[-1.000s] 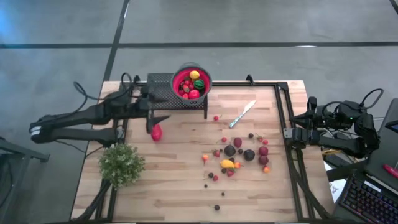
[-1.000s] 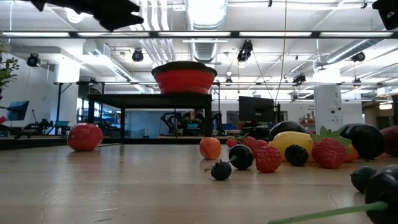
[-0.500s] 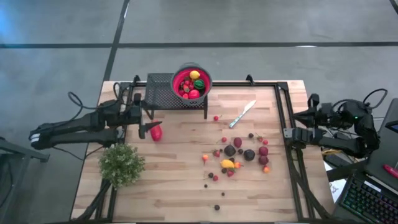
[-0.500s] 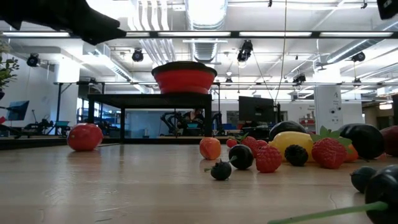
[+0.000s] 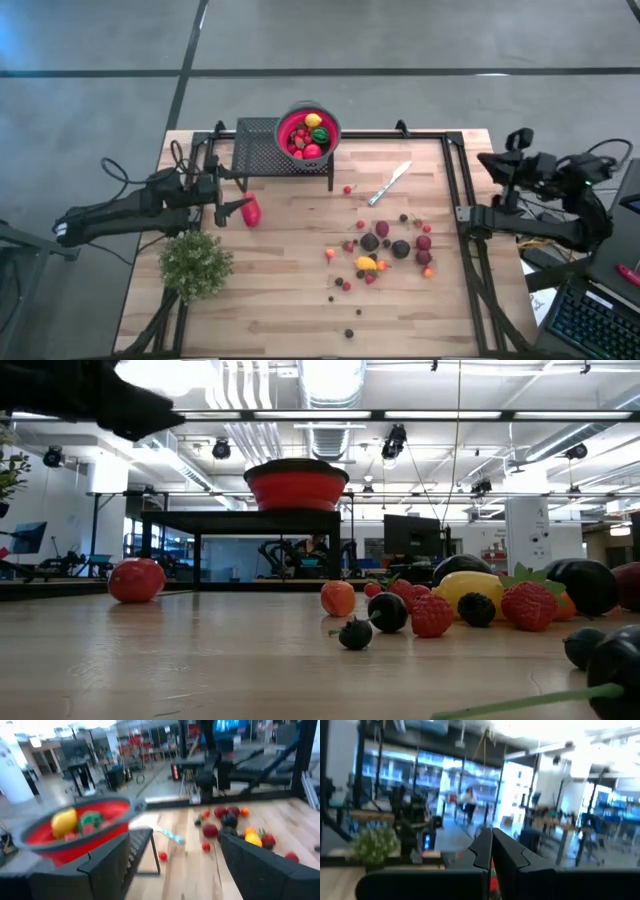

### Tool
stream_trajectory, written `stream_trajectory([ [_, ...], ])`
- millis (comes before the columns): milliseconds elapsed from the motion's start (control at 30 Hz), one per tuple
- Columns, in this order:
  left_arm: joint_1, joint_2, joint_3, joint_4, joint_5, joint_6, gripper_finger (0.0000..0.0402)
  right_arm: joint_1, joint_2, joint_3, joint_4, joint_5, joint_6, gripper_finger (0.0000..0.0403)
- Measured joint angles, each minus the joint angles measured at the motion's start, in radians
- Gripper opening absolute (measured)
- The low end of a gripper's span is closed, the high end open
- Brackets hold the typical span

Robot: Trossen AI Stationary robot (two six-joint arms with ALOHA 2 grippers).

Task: Pick & Place Fruit
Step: Put the black cherry into the red gray strainer bowl on the shelf

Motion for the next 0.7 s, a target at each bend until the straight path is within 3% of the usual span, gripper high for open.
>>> stream_trajectory([
  [367,0.0,0.001,-0.008,-0.025,0.019,-0.086,0.0317,0.0,0.317,-0.002,-0.005,0.001,0.042,0.0008],
  [700,-0.003,-0.018,-0.061,-0.031,0.267,-0.117,0.0317,0.0,0.439,-0.008,-0.018,-0.015,0.146,0.0008],
])
